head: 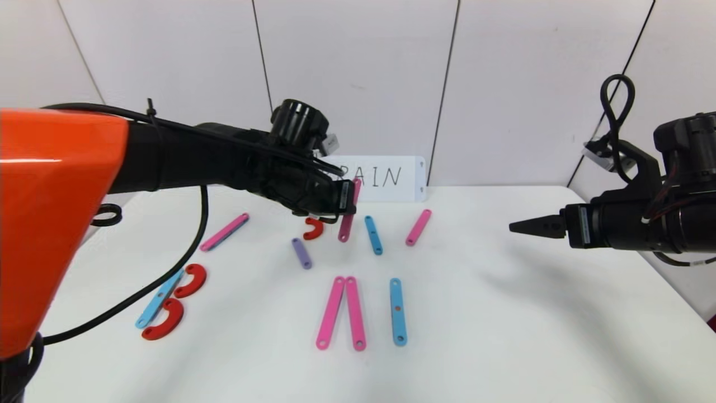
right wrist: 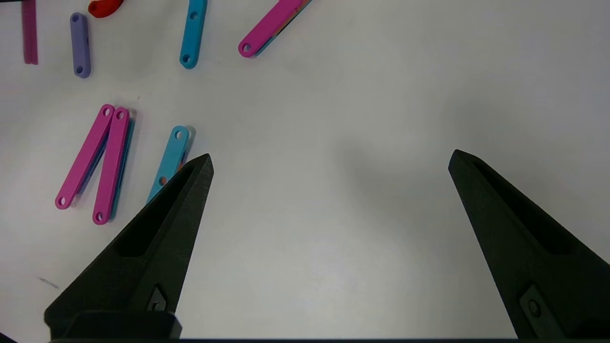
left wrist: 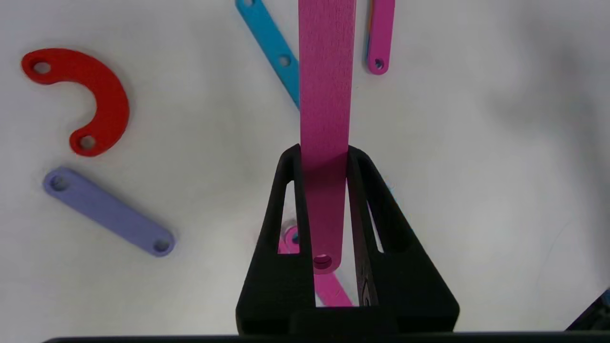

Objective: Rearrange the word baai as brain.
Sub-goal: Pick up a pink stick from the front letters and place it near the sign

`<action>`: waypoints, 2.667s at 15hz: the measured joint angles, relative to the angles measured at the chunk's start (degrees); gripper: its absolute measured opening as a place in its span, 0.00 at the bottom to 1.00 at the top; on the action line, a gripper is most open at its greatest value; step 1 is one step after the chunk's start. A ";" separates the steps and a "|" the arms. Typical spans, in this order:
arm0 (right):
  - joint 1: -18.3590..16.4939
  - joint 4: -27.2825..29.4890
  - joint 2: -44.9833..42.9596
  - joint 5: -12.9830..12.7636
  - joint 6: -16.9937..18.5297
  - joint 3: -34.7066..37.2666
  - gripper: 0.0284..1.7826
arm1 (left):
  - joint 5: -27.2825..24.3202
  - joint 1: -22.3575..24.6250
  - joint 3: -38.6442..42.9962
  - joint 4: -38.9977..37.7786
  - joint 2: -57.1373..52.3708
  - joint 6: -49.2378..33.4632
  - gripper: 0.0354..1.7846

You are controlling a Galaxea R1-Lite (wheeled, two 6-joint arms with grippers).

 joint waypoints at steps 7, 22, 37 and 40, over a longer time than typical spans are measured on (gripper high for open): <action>0.28 -1.23 -0.06 0.06 0.02 0.93 0.97 | 0.35 -3.95 1.17 -12.12 6.83 -0.44 0.13; 0.52 -1.97 -0.77 0.06 -0.07 2.15 0.97 | 0.66 -6.67 0.41 -19.08 14.77 -0.20 0.13; 0.54 -1.97 -0.77 0.05 -0.07 2.15 0.97 | 6.42 -7.17 -3.39 -18.55 17.97 0.23 0.39; 0.54 -1.97 -0.77 0.05 -0.09 2.15 0.97 | 6.42 -7.17 -3.60 -18.70 17.99 0.20 0.70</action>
